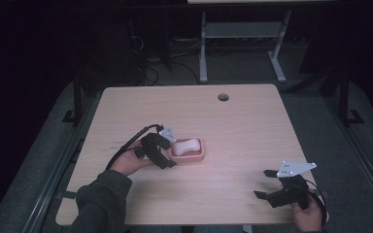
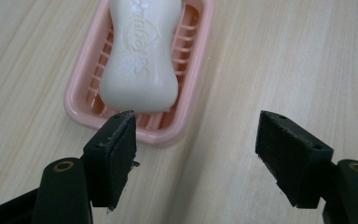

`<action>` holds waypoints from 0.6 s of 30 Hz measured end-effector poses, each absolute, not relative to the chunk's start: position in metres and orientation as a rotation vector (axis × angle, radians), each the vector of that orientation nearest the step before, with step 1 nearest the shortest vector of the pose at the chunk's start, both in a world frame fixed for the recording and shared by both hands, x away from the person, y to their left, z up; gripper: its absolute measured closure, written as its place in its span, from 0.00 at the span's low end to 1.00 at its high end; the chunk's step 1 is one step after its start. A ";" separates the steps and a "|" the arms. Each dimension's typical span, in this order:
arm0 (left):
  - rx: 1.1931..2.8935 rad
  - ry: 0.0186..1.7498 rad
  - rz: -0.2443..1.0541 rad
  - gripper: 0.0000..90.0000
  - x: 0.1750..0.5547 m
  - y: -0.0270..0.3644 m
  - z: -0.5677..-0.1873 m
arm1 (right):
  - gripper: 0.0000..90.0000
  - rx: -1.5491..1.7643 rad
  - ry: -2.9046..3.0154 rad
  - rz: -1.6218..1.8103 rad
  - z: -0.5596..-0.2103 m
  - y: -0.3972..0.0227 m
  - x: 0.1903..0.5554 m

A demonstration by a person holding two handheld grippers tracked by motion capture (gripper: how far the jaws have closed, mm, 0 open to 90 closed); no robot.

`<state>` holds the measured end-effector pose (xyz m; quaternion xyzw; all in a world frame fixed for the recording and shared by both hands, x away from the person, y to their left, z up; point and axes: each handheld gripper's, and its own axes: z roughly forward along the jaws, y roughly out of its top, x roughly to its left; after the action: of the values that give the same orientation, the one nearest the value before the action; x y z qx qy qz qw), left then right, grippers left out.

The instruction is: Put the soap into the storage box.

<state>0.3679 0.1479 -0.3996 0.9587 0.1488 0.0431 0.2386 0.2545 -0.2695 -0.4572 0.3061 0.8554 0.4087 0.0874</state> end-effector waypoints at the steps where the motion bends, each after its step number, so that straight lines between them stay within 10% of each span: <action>1: 2.623 0.415 0.115 0.31 0.367 0.149 -0.401 | 0.16 0.913 2.545 1.220 -0.457 -0.270 0.255; 18: 2.606 0.415 0.139 0.31 0.350 0.170 -0.402 | 0.16 0.938 2.541 1.196 -0.458 -0.271 0.254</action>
<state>0.3502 0.1698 -0.4024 0.9556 0.1521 0.0511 0.2471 0.2544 -0.2708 -0.4577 0.3156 0.8547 0.4022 0.0903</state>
